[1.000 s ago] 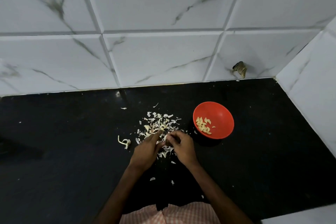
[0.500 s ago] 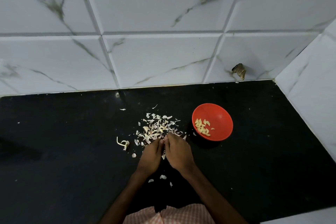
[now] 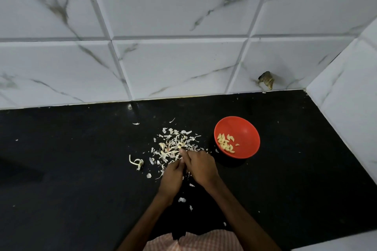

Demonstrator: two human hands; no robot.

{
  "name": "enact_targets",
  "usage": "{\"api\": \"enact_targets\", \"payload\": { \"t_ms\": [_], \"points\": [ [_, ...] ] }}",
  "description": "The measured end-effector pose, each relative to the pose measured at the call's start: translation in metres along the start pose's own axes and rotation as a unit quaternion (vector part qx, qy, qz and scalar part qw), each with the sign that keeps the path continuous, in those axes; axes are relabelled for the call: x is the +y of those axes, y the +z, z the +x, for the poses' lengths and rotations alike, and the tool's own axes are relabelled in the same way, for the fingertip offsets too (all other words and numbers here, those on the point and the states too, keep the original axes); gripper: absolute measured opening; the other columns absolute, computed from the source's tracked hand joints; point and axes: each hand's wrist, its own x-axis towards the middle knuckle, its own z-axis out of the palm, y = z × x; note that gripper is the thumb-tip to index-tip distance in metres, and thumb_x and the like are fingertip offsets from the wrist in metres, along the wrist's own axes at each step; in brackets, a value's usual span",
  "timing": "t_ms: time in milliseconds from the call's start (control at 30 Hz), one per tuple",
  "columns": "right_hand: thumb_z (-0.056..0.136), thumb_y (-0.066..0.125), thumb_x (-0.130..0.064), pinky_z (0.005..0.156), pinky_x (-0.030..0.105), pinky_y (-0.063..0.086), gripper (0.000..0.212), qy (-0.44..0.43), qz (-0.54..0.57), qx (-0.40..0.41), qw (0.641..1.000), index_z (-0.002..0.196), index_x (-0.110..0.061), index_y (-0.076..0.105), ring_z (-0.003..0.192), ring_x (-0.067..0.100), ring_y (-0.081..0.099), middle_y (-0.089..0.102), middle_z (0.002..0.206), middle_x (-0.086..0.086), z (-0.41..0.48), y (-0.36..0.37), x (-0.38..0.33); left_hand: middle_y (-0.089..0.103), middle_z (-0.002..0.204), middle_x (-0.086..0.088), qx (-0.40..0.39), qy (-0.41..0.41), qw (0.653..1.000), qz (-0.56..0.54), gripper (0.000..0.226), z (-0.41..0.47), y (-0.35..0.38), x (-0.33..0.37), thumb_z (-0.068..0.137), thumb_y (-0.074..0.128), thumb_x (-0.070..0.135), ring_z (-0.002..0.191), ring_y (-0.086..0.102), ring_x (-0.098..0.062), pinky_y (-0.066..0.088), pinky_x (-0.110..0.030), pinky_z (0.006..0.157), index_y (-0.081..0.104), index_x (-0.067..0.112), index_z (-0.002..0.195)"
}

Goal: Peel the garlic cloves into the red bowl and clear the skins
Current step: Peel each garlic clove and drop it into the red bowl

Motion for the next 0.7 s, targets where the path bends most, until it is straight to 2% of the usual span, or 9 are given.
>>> {"api": "enact_targets", "payload": {
  "t_ms": [100, 200, 300, 367, 467, 533, 633, 700],
  "points": [
    [0.109, 0.033, -0.042, 0.064, 0.033, 0.046, 0.058, 0.018, 0.016, -0.009, 1.0, 0.079, -0.008, 0.069, 0.07, 0.028, 0.067, 0.07, 0.072, 0.01, 0.004, 0.002, -0.005, 0.073, 0.08, -0.003, 0.037, 0.037, 0.998, 0.029, 0.042, 0.0, 0.001, -0.004, 0.109, 0.039, 0.021, 0.079, 0.067, -0.016, 0.051, -0.035, 0.079, 0.069, 0.011, 0.082],
    [0.11, 0.034, -0.036, 0.061, 0.029, 0.033, 0.055, 0.025, 0.031, 0.016, 0.999, 0.079, -0.005, 0.067, 0.068, 0.028, 0.065, 0.069, 0.072, 0.012, 0.002, 0.004, -0.008, 0.071, 0.077, -0.004, 0.073, 0.074, 0.994, 0.043, 0.043, 0.0, 0.002, -0.003, 0.109, 0.039, 0.022, 0.073, 0.064, -0.017, 0.05, -0.037, 0.074, 0.067, 0.008, 0.08],
    [0.11, 0.036, -0.033, 0.061, 0.027, 0.031, 0.053, 0.036, 0.107, 0.036, 0.993, 0.071, -0.008, 0.062, 0.058, 0.023, 0.058, 0.064, 0.063, 0.009, -0.002, 0.004, -0.011, 0.064, 0.064, 0.009, 0.088, 0.101, 0.99, 0.032, 0.045, -0.003, 0.005, 0.002, 0.109, 0.04, 0.02, 0.058, 0.053, -0.007, 0.042, -0.028, 0.06, 0.061, 0.014, 0.07],
    [0.11, 0.037, -0.031, 0.058, 0.025, 0.03, 0.053, 0.052, 0.154, 0.049, 0.986, 0.064, -0.012, 0.056, 0.05, 0.013, 0.049, 0.058, 0.056, 0.004, -0.004, 0.003, -0.012, 0.061, 0.06, 0.012, 0.09, 0.122, 0.988, 0.038, 0.045, -0.004, 0.006, 0.005, 0.109, 0.04, 0.019, 0.056, 0.049, 0.0, 0.039, -0.022, 0.057, 0.057, 0.018, 0.068],
    [0.109, 0.04, -0.029, 0.051, 0.018, 0.029, 0.057, 0.105, 0.221, 0.064, 0.968, 0.054, -0.018, 0.047, 0.043, 0.004, 0.046, 0.047, 0.047, -0.007, -0.006, 0.004, -0.013, 0.063, 0.066, 0.001, 0.074, 0.155, 0.983, 0.06, 0.043, -0.006, 0.006, 0.004, 0.109, 0.039, 0.021, 0.061, 0.052, -0.003, 0.044, -0.028, 0.06, 0.062, 0.008, 0.075],
    [0.109, 0.042, -0.028, 0.051, 0.016, 0.032, 0.059, 0.133, 0.265, 0.073, 0.952, 0.05, -0.021, 0.043, 0.044, 0.003, 0.047, 0.045, 0.045, -0.008, -0.008, 0.005, -0.013, 0.063, 0.067, -0.003, 0.063, 0.166, 0.982, 0.071, 0.043, -0.006, 0.004, 0.004, 0.109, 0.039, 0.024, 0.061, 0.052, -0.003, 0.044, -0.029, 0.061, 0.063, 0.006, 0.078],
    [0.108, 0.044, -0.025, 0.051, 0.017, 0.032, 0.06, 0.168, 0.337, 0.073, 0.924, 0.048, -0.023, 0.043, 0.044, 0.002, 0.046, 0.048, 0.041, -0.009, -0.009, 0.004, -0.015, 0.061, 0.064, -0.001, 0.055, 0.183, 0.978, 0.089, 0.046, -0.007, 0.002, 0.006, 0.105, 0.036, 0.035, 0.059, 0.053, -0.004, 0.042, -0.025, 0.058, 0.059, 0.007, 0.076],
    [0.108, 0.044, -0.025, 0.052, 0.021, 0.032, 0.06, 0.187, 0.361, 0.068, 0.911, 0.048, -0.022, 0.043, 0.043, 0.003, 0.043, 0.047, 0.041, -0.009, -0.01, 0.003, -0.017, 0.06, 0.064, -0.004, 0.05, 0.191, 0.976, 0.097, 0.048, -0.009, 0.001, 0.006, 0.103, 0.034, 0.04, 0.058, 0.051, -0.005, 0.041, -0.029, 0.059, 0.057, 0.008, 0.075]
  ]
}}
